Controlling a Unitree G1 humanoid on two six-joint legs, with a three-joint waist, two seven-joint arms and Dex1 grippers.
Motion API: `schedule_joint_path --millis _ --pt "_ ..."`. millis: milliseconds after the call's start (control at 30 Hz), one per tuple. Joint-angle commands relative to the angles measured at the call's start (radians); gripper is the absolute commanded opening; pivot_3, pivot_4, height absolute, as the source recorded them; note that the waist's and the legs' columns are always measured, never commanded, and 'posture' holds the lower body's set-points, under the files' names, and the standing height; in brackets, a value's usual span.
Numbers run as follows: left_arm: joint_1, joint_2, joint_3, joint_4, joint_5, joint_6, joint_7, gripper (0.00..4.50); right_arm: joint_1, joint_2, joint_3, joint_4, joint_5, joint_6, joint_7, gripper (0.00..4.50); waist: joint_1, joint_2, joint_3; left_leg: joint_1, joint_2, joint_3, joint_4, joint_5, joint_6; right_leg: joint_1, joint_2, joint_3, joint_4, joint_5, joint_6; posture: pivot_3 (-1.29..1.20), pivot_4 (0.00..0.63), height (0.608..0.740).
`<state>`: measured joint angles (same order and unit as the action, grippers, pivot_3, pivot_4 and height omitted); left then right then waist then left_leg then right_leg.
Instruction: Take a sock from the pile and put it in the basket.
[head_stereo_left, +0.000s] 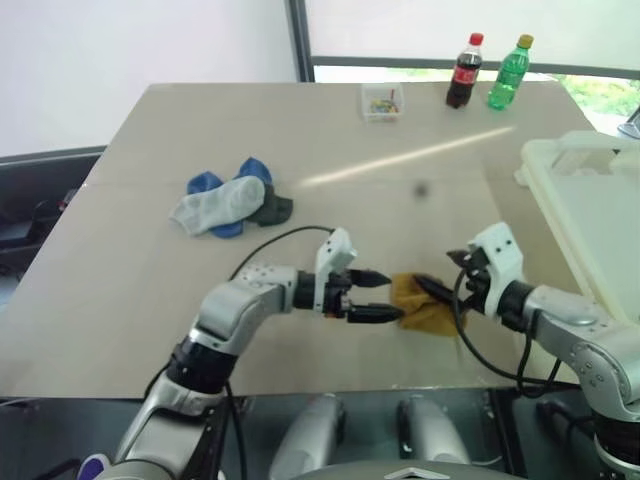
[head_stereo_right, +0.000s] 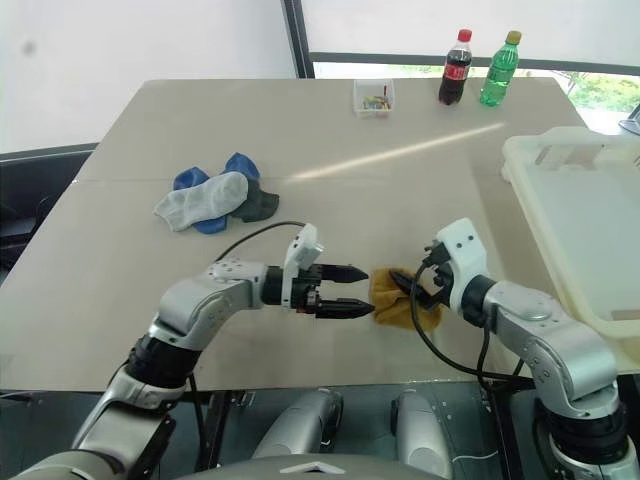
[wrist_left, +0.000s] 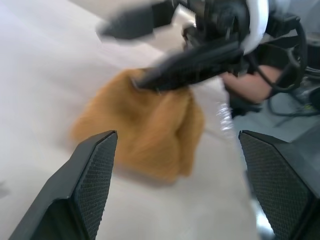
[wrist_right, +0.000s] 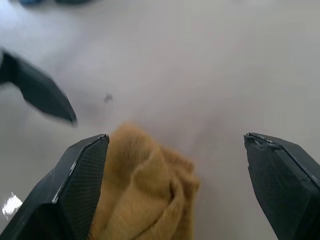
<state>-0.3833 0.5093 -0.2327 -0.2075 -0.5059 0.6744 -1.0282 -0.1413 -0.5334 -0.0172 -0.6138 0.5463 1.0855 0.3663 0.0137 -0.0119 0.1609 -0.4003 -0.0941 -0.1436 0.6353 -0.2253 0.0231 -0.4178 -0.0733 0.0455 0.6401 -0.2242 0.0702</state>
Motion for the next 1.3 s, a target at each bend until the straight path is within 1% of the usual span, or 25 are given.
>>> schedule_joint_path --millis 33,200,333,400,433,467,500,533,633,700,733,767,967,1100,1200,1300 --pt "0.083 0.051 0.074 -0.121 0.023 -0.139 -0.011 4.17 0.025 -0.04 0.028 -0.014 -0.019 0.039 -0.002 4.42 -0.001 0.0 0.0 0.0 0.0 0.0 0.0 0.0 0.0 0.0 0.0 0.0 0.0 0.0 0.0 0.0 0.15 0.74" --pt "0.151 0.133 0.136 -0.174 -0.021 -0.129 -0.033 4.17 0.041 -0.084 0.076 -0.021 -0.017 0.07 0.028 4.42 0.0 0.0 0.0 0.001 0.001 0.0 -0.001 -0.002 0.003 0.001 0.001 -0.001 -0.001 0.0 0.0 0.0 0.15 0.74" --pt "0.158 0.176 0.177 -0.179 -0.034 -0.136 -0.038 4.17 0.031 -0.132 0.168 0.021 -0.053 0.041 0.066 4.42 -0.001 0.0 0.0 0.003 0.001 0.0 -0.001 -0.002 0.003 0.003 0.002 -0.002 -0.001 0.0 0.001 0.0 0.15 0.74" --pt "0.154 0.182 0.183 -0.181 -0.033 -0.139 -0.037 4.17 0.027 -0.145 0.207 0.049 -0.068 0.02 0.089 4.03 -0.002 0.0 0.0 0.003 0.001 0.0 -0.001 -0.002 0.003 0.003 0.002 -0.002 -0.001 0.0 0.001 0.0 0.15 0.74" --pt "0.154 0.183 0.184 -0.183 -0.031 -0.141 -0.038 4.17 0.025 -0.151 0.226 0.061 -0.077 0.009 0.099 3.82 -0.002 -0.001 -0.001 0.003 0.0 0.0 -0.001 -0.002 0.003 0.003 0.003 -0.002 -0.001 0.0 0.001 0.0 0.15 0.74" --pt "0.153 0.183 0.184 -0.185 -0.031 -0.14 -0.038 4.17 0.023 -0.158 0.24 0.07 -0.087 -0.003 0.11 3.49 -0.002 -0.002 -0.001 0.003 0.001 0.0 -0.001 -0.002 0.003 0.003 0.003 -0.002 -0.001 0.0 0.001 0.0 0.15 0.74" --pt "0.153 0.182 0.186 -0.187 -0.031 -0.139 -0.035 4.17 0.02 -0.163 0.254 0.079 -0.096 -0.015 0.12 3.03 -0.003 -0.002 -0.002 0.003 0.001 0.0 -0.001 -0.002 0.003 0.003 0.003 -0.002 -0.001 0.0 0.001 0.0 0.15 0.74" --pt "0.153 0.181 0.185 -0.191 -0.031 -0.139 -0.034 4.17 0.017 -0.167 0.263 0.087 -0.1 -0.023 0.133 2.83 -0.003 -0.002 -0.002 0.003 0.001 0.0 -0.001 -0.002 0.003 0.003 0.003 -0.002 -0.001 0.0 0.001 0.0 0.15 0.74" --pt "0.153 0.176 0.187 -0.203 -0.039 -0.131 -0.027 4.17 0.011 -0.172 0.286 0.11 -0.116 -0.047 0.153 1.5 -0.005 -0.004 -0.003 0.005 0.002 0.0 -0.001 -0.002 0.003 0.005 0.002 -0.002 -0.001 0.0 0.001 0.0 0.15 0.74" --pt "0.154 0.174 0.185 -0.209 -0.043 -0.127 -0.02 4.17 0.015 -0.169 0.288 0.119 -0.126 -0.059 0.153 0.5 -0.005 -0.005 -0.004 0.006 0.002 0.0 -0.001 -0.002 0.003 0.006 0.002 -0.002 -0.001 0.0 0.001 0.0 0.15 0.74" --pt "0.154 0.174 0.185 -0.211 -0.045 -0.126 -0.017 4.17 0.017 -0.167 0.288 0.121 -0.128 -0.062 0.153 0.2 -0.005 -0.006 -0.005 0.006 0.002 0.0 -0.001 -0.002 0.003 0.006 0.002 -0.002 -0.001 0.0 0.001 0.0 0.15 0.74" --pt "0.153 0.174 0.182 -0.21 -0.044 -0.128 -0.015 4.17 0.018 -0.164 0.286 0.122 -0.13 -0.064 0.153 0.03 -0.005 -0.006 -0.005 0.006 0.002 0.0 -0.001 -0.002 0.003 0.006 0.002 -0.002 -0.001 0.0 0.001 0.0 0.15 0.74" --pt "0.144 0.163 0.179 -0.194 -0.038 -0.138 0.0 4.17 0.012 -0.066 0.193 0.133 -0.108 -0.128 0.123 0.03 -0.009 -0.011 -0.008 0.008 0.003 0.0 0.0 -0.002 0.003 0.007 0.003 -0.001 -0.001 0.0 0.001 0.0 0.15 0.74" --pt "0.129 0.145 0.185 -0.179 -0.037 -0.136 0.024 4.17 -0.007 0.011 0.093 0.106 -0.064 -0.159 0.115 0.03 -0.017 -0.011 -0.008 0.008 0.003 0.001 0.0 -0.002 0.003 0.007 0.003 -0.001 0.0 0.0 0.001 0.0 0.15 0.74" --pt "0.123 0.136 0.19 -0.172 -0.036 -0.136 0.039 4.17 -0.011 0.034 0.042 0.079 -0.036 -0.174 0.115 0.02 -0.023 -0.006 -0.005 0.007 0.003 0.001 0.0 -0.001 0.002 0.006 0.003 -0.001 0.0 0.0 0.001 0.0 0.15 0.74" --pt "0.122 0.129 0.19 -0.168 -0.031 -0.139 0.054 4.17 -0.005 0.056 0.005 0.066 -0.019 -0.187 0.11 0.02 -0.022 -0.005 -0.004 0.005 0.002 0.0 0.0 -0.001 0.002 0.004 0.003 -0.001 0.0 0.0 0.0 0.0 0.15 0.74"
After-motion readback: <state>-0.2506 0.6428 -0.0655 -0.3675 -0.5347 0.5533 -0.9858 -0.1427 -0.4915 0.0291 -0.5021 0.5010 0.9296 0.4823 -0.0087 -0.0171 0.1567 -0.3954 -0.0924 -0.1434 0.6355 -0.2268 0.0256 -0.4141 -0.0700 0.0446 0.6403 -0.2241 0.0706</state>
